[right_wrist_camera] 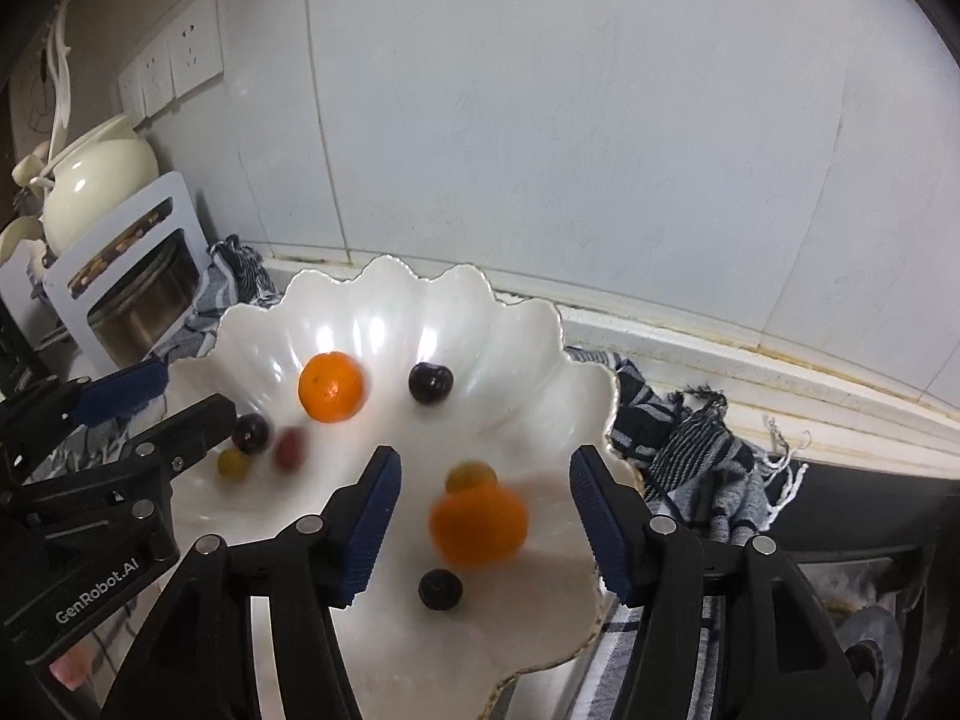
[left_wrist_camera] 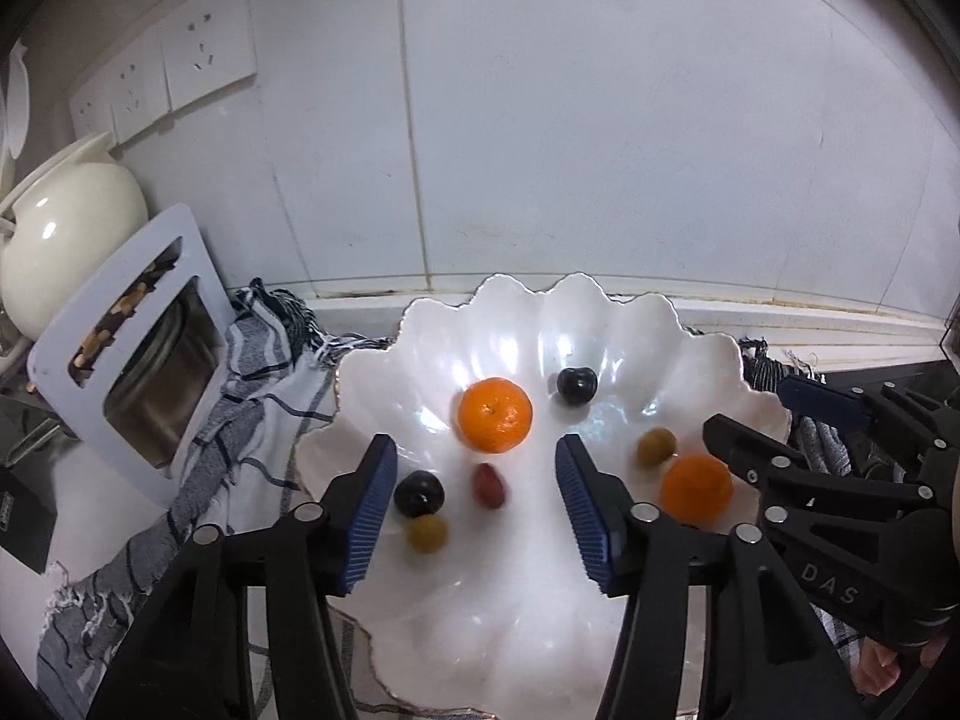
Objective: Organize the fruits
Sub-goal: 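Carry the red date and mandarin into the white bowl and release both, then withdraw both open grippers toward the last dark plum and red fruit, then grasp the dark plum with the left gripper while the right gripper grasps the red fruit, then carry the dark plum and red fruit into the white bowl and release both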
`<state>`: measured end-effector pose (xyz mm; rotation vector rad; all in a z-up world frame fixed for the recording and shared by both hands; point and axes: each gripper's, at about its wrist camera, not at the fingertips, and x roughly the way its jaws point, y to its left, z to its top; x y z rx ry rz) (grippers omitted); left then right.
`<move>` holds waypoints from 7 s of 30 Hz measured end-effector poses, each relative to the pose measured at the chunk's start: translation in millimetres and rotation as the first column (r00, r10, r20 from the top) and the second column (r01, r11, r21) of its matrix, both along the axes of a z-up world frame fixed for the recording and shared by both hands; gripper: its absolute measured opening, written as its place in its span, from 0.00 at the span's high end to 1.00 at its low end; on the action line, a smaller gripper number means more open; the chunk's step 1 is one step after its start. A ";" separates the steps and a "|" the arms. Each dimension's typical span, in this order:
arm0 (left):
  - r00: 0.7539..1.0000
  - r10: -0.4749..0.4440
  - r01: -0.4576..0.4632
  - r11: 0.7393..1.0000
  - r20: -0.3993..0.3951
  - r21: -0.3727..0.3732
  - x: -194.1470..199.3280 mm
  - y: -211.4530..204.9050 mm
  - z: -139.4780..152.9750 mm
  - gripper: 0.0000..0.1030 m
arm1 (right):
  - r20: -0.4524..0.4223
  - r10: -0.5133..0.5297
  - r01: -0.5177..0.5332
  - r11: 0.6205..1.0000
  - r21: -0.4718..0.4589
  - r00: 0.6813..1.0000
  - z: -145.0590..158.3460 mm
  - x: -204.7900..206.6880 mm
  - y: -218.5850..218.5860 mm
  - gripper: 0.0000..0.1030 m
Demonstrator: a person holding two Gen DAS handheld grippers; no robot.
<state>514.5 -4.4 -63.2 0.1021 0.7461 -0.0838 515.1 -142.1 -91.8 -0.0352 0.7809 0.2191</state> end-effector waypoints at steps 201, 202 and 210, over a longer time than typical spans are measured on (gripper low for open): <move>0.976 -0.091 0.105 0.992 0.198 -0.063 -162.6 20.2 60.8 0.78 | 0.273 0.058 -0.086 0.992 0.091 0.960 64.6 -167.9 3.7 0.84; 0.977 -0.089 0.103 0.992 0.194 -0.067 -157.1 20.9 61.6 0.78 | 0.274 0.055 -0.083 0.992 0.091 0.960 65.7 -164.3 3.5 0.84; 0.976 -0.070 0.084 0.995 0.206 -0.060 -127.6 20.7 69.0 0.78 | 0.252 0.040 -0.065 0.994 0.091 0.967 68.3 -128.3 4.5 0.84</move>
